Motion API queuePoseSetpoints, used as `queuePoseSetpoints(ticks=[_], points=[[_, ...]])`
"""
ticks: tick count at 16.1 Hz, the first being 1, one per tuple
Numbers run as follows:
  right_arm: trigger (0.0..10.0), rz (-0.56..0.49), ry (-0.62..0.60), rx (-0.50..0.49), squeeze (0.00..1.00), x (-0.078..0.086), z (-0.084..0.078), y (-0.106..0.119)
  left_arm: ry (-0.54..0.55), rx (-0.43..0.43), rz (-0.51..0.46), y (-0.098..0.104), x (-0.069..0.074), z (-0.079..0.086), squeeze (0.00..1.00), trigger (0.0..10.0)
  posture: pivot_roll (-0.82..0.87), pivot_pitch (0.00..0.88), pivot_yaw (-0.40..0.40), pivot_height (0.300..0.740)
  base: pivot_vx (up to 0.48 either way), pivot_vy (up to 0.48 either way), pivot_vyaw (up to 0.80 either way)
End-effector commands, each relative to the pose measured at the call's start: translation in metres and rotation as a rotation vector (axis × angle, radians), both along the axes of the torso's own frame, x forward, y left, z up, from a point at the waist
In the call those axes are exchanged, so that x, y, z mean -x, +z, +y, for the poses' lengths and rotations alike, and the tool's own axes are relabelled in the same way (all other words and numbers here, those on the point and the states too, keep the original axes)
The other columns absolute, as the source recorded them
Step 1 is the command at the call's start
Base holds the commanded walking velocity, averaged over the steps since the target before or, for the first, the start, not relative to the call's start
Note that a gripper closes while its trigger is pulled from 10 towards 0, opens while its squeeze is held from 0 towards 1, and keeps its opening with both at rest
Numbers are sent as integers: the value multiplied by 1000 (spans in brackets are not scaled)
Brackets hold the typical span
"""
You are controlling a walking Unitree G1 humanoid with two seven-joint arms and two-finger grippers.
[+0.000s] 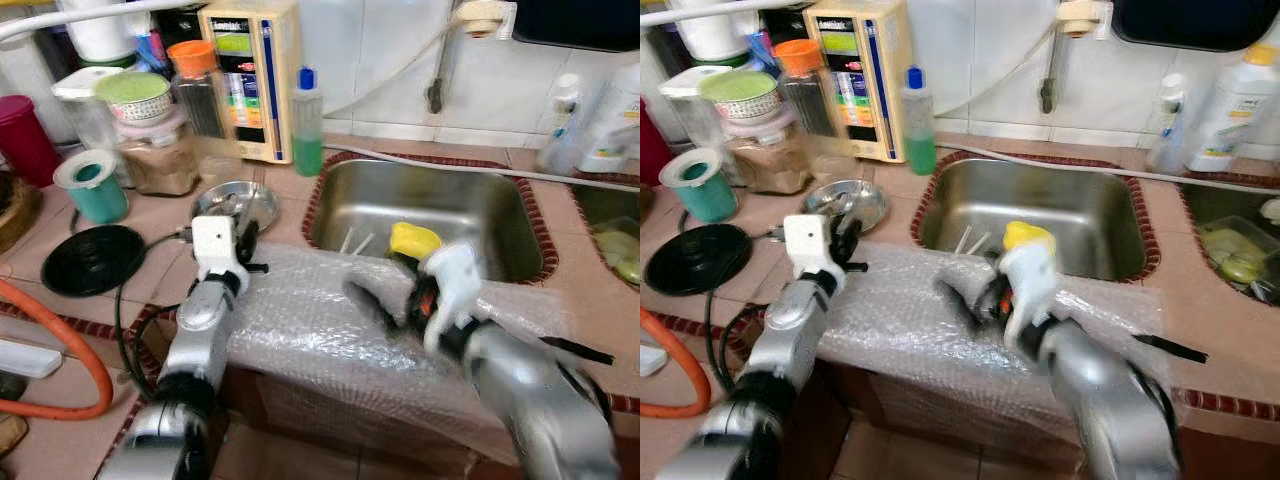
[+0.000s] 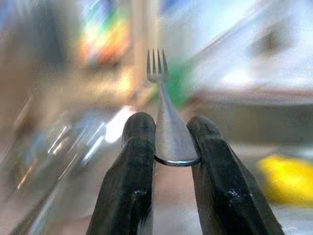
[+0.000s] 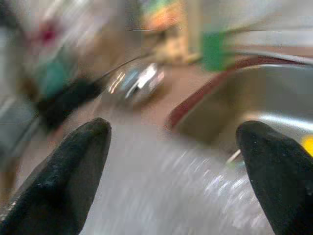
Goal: Kitchen organization
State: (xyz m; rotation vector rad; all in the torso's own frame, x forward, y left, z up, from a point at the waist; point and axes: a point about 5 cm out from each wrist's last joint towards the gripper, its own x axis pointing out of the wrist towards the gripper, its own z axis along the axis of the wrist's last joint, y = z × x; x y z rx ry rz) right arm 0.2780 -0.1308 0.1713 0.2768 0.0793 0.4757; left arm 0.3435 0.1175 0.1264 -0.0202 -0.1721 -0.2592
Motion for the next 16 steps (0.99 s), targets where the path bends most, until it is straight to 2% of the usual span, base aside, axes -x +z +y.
queuePoseSetpoints(ticks=[1, 5, 8, 12, 13, 16], points=[[10000, 54, -78, -109, 0, -9, -13, 2, -128, -59, -182, 29, 6, -24, 0, 0, -60, 0, 52, 740, 0, 0, 0], [10000, 55, -82, -108, 0, -10, -15, 1, -102, -72, -180, 28, 5, -20, 0, 0, -59, 0, 51, 740, 0, 0, 0], [10000, 85, -92, -181, 0, -14, -15, 4, -157, -74, -217, 33, 13, -26, 0, 0, -56, 0, 52, 740, 0, 0, 0], [10000, 138, -115, -445, 0, -22, -19, 9, -297, -60, -247, 34, 25, -44, 0, 0, -56, 0, 49, 740, 0, 0, 0], [10000, 147, -119, -497, 0, -29, -20, 11, -359, -76, -253, 33, 31, -52, 0, 0, -51, 0, 45, 740, 0, 0, 0], [10000, 141, -58, -539, 0, -37, -13, 18, -439, -104, -254, 32, 37, -65, 0, 0, -46, 0, 46, 740, 0, 0, 0]])
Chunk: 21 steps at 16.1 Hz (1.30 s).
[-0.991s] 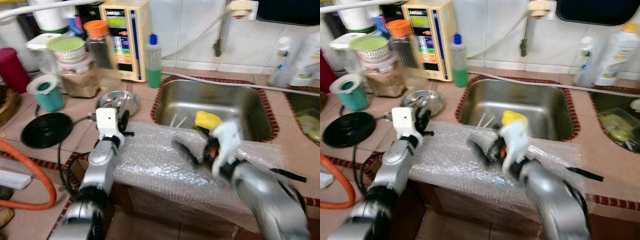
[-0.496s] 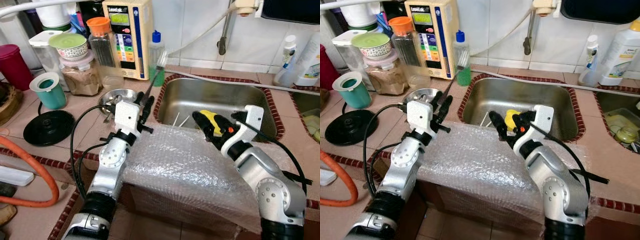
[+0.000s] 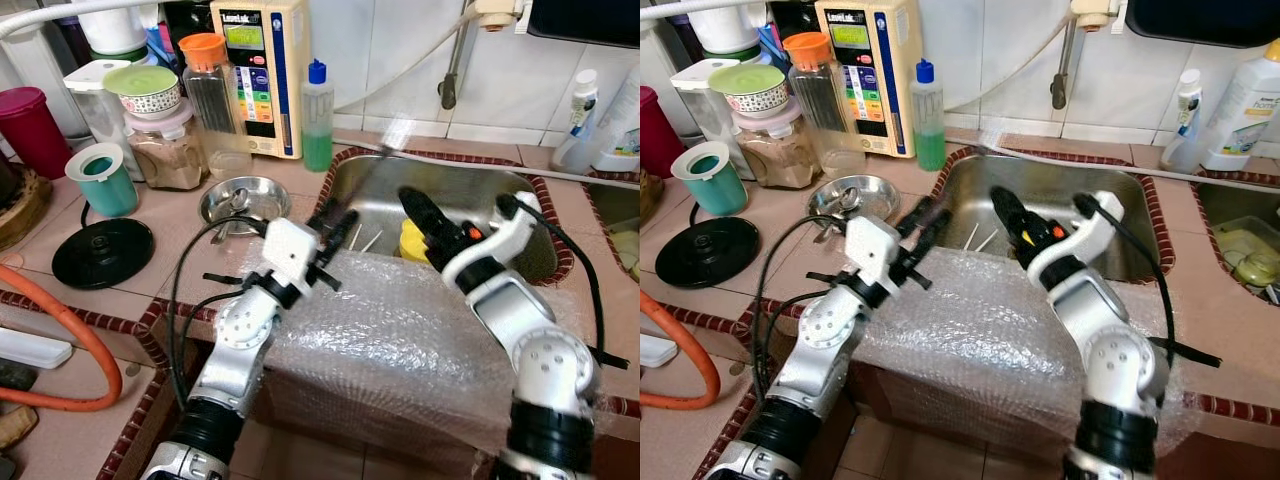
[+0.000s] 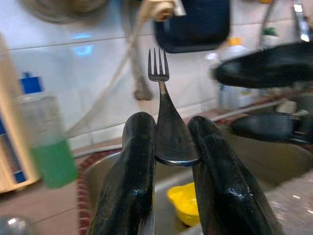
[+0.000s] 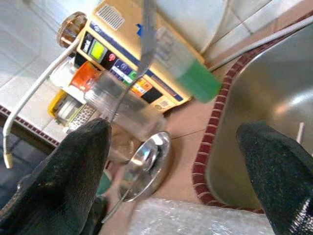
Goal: Kitchen organization
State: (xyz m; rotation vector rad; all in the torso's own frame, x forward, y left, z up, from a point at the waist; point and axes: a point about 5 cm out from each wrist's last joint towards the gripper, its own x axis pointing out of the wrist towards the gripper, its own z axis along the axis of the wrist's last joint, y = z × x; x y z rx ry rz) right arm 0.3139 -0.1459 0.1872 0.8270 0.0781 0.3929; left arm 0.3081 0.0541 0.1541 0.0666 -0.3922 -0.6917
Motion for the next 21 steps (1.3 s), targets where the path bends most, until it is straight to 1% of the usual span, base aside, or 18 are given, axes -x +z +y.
queuePoseSetpoints(ticks=[1, 4, 6, 8, 10, 11, 12, 15, 16, 17, 20, 21], points=[[10000, -15, 52, -38, 0, -2, 6, 5, -29, -16, -15, 3, 3, -4, 0, 0, -41, 0, 44, 740, 0, 0, 0], [10000, -34, 133, -67, 0, 0, 10, 9, -33, -15, 1, 2, 3, -6, 0, 0, -40, 0, 41, 740, 0, 0, 0], [10000, -48, 151, -68, 0, 4, 7, 10, -22, -8, -8, 6, 0, -4, 0, 0, -43, 0, 42, 740, 0, 0, 0], [10000, -45, 154, -68, 0, 3, 7, 8, -29, 1, -11, 8, 0, -5, 0, 0, -49, 0, 47, 740, 0, 0, 0], [10000, -43, 163, -82, 0, -6, 13, 6, -75, 14, -18, 13, 3, -12, 0, 0, -53, 0, 52, 740, 0, 0, 0], [10000, -42, 154, -105, 0, -14, 15, 6, -89, 15, -18, 13, 4, -15, 0, 0, -53, 0, 55, 740, 0, 0, 0], [10000, -41, 157, -119, 0, -18, 16, 6, -90, 13, -18, 12, 4, -15, 0, 0, -54, 0, 56, 740, 0, 0, 0], [10000, -52, 172, -102, 0, -28, 24, 10, -92, 11, -15, 12, 5, -14, 0, 0, -47, 0, 54, 740, 0, 0, 0], [8588, -54, 171, -103, 0, -29, 24, 10, -92, 11, -15, 12, 5, -14, 0, 0, -47, 0, 54, 740, 0, 0, 0], [0, -56, 143, -100, 0, -33, 22, 10, -88, 12, -13, 12, 5, -13, 0, 0, -45, 0, 52, 740, 0, 0, 0], [0, -56, 82, -107, 0, -39, 11, 10, -54, 18, -8, 13, 2, -6, 0, 0, -39, 0, 51, 740, 0, 0, 0], [0, -49, 78, -106, 0, -39, 10, 8, -49, 22, -6, 14, 1, -5, 0, 0, -39, 0, 51, 740, 0, 0, 0]])
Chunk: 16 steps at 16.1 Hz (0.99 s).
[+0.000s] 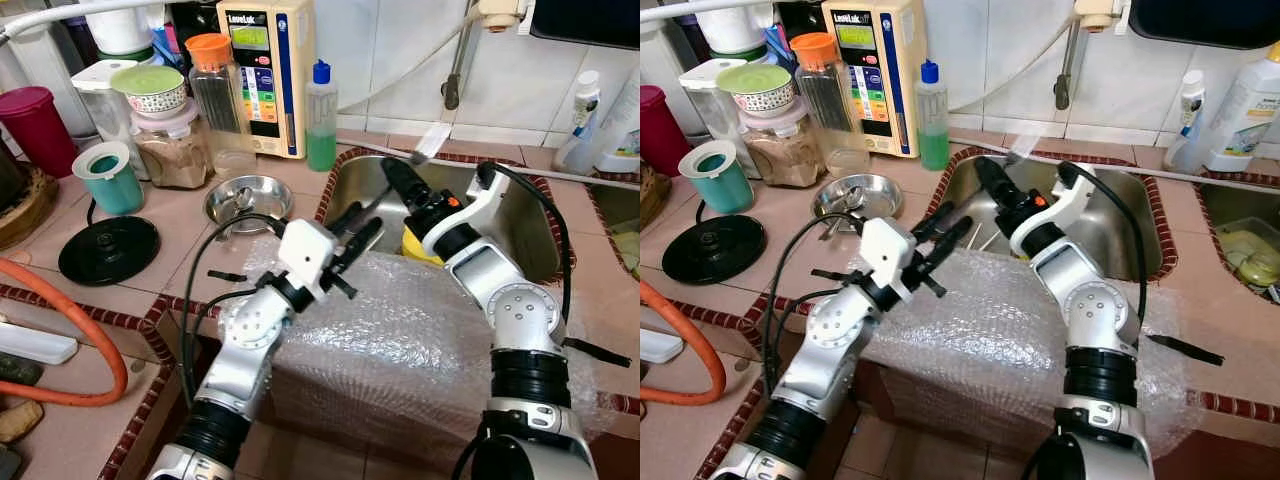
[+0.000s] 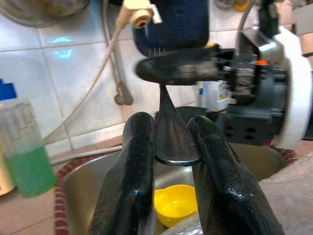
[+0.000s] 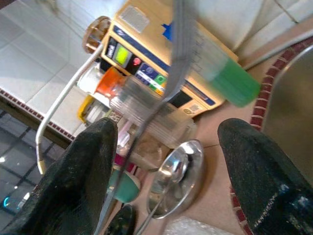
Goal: Kitchen organization
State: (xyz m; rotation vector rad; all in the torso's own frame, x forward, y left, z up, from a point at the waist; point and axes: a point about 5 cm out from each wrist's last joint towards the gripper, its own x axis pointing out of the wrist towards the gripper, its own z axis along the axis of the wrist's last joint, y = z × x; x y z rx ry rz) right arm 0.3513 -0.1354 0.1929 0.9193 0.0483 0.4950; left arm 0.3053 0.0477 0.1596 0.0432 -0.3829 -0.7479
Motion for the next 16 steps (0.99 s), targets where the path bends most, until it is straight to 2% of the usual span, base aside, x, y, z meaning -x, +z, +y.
queuePoseSetpoints(ticks=[1, 9, 16], points=[[0, 14, -16, 1, 0, -2, -1, -3, 10, 16, -21, 8, -2, 2, 0, 0, -40, 0, 52, 740, 0, 0, 0], [0, 38, -29, 3, 0, -4, -1, -10, -6, 20, -16, 8, -1, -2, 0, 0, -43, 0, 56, 740, 0, 0, 0], [0, 18, 31, -43, 0, -5, 8, -5, -7, 29, -1, 6, 0, -4, 0, 0, -43, 0, 52, 740, 0, 0, 0]])
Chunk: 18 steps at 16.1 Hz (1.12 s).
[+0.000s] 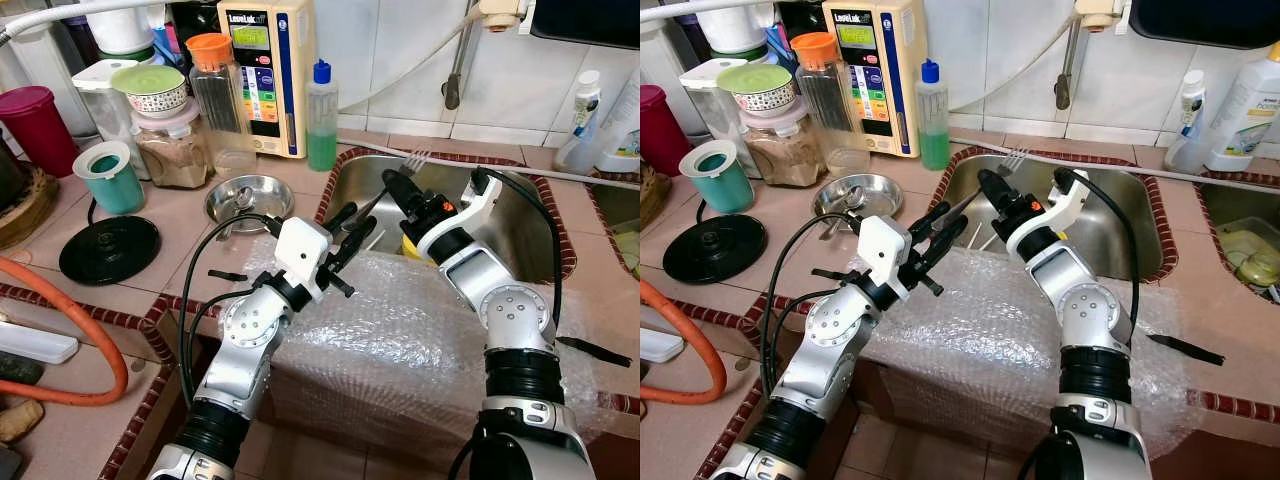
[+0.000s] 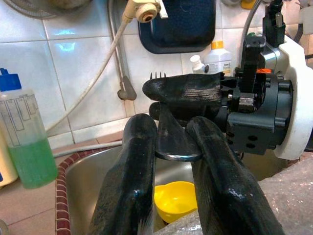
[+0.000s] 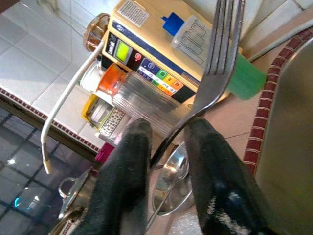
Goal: Kitchen organization
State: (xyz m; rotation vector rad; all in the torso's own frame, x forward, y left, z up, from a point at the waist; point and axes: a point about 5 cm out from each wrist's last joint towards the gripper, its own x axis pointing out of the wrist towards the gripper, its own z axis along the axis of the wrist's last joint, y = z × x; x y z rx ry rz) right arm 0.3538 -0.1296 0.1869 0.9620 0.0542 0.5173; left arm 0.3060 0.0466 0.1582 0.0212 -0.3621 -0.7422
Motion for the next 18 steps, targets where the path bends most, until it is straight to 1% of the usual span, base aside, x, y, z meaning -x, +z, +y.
queuePoseSetpoints(ticks=[1, 3, 5, 6, 7, 8, 10, 11, 12, 13, 14, 15, 16, 17, 18], points=[[0, 8, 9, -5, 0, -2, 3, 3, -9, 16, -26, 7, 1, -3, 0, 0, -44, 0, 51, 740, 0, 0, 0], [0, 4, 0, -6, 0, -3, 1, 4, -5, 17, -19, 5, 0, -3, 0, 0, -48, 0, 51, 740, 0, 0, 0], [0, 6, -40, -1, 0, -5, -3, 6, -2, 21, -7, 3, -1, -3, 0, 78, -48, 0, 51, 740, 0, 0, 0], [0, 6, -49, -7, 0, -6, -4, 7, -2, 24, -3, 3, -1, -3, 0, 1686, -52, 0, 51, 740, 0, 0, 0], [0, 3, -62, -8, 0, -6, -6, 10, -1, 28, 4, 2, -1, -3, 161, 3686, -52, 0, 51, 740, 0, 0, 0], [0, 3, -78, -3, 0, -7, -6, 11, -2, 29, 14, 1, -1, -3, 1000, 7098, -52, 0, 51, 740, 0, 0, 0], [0, -2, -133, 30, 0, -10, -11, 13, -2, 36, 39, -2, -2, -3, 1000, 10000, -53, 0, 53, 740, 0, 0, 0], [0, -11, -194, 103, 0, -14, -16, 14, -8, 36, 66, -5, -2, -2, 1000, 10000, -53, 0, 54, 740, 0, 0, 0], [0, -17, -215, 134, 0, -15, -18, 14, -9, 36, 76, -7, -3, -2, 1000, 10000, -53, 0, 54, 740, 0, 0, 0], [0, -39, -268, 233, 0, -18, -23, 14, -2, 34, 91, -9, -3, 0, 1000, 10000, -53, 0, 54, 740, 0, 0, 0], [0, -46, -309, 301, 0, -21, -28, 14, 2, 25, 102, -12, -2, 1, 1000, 10000, -50, 0, 53, 740, 0, 0, 0], [0, -73, -359, 417, 0, -23, -37, 15, 9, 6, 123, -17, -2, 4, 1000, 10000, -43, 0, 52, 740, 0, 0, 0], [0, -88, -376, 475, 0, -24, -40, 14, 13, 0, 131, -19, -1, 6, 1000, 10000, -43, 0, 52, 740, 0, 0, 0], [0, -119, -412, 641, 0, -26, -49, 9, 33, -22, 172, -25, -2, 11, 1000, 10000, -33, 0, 52, 740, 0, 0, 0], [0, -155, -401, 792, 0, -27, -54, 2, 51, -44, 188, -27, -3, 15, 1000, 10000, -28, 0, 53, 740, 0, 0, 0]])
